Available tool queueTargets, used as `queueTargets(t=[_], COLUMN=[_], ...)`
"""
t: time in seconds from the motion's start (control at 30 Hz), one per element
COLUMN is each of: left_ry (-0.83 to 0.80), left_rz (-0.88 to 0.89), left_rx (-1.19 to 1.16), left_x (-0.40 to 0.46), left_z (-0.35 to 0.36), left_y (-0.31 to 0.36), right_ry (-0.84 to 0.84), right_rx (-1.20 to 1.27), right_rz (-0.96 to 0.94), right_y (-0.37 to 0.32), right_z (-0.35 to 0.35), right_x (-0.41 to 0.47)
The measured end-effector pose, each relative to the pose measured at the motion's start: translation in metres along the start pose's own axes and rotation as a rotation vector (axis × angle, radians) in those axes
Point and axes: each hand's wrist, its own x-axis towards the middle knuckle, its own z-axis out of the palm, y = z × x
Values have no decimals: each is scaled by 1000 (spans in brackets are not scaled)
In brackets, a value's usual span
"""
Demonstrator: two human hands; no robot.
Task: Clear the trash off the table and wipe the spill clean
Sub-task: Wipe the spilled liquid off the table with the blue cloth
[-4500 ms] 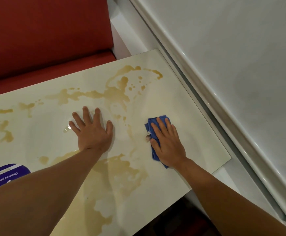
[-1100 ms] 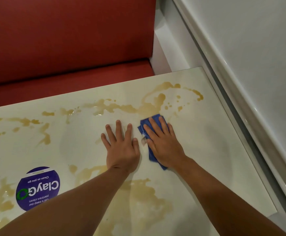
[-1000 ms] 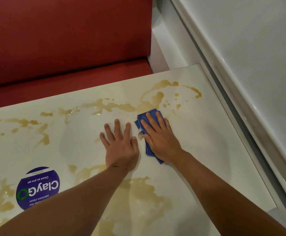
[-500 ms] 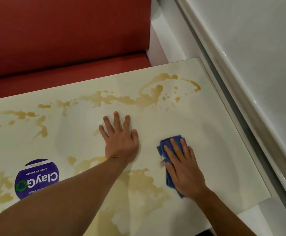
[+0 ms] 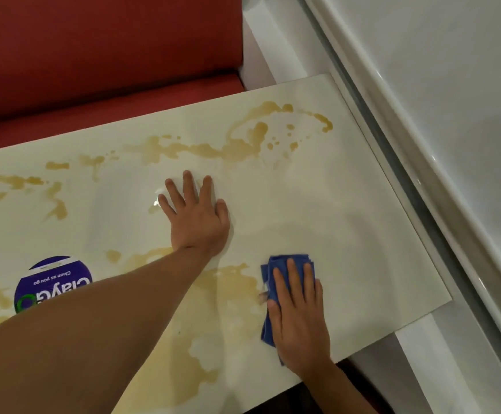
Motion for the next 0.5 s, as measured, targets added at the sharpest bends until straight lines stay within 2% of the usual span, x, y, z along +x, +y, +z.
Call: queueTargets(t=[0.17,0.5], left_ry=[1,-9], left_rz=[5,69], left_rx=[2,-16], left_x=[2,0], left_z=[1,0], left_y=[-1,-2], right_ry=[-9,39], right_rx=[68,22], right_rz=[-53,-16], right_y=[13,44], right_z=[-9,-51], right_x=[25,212])
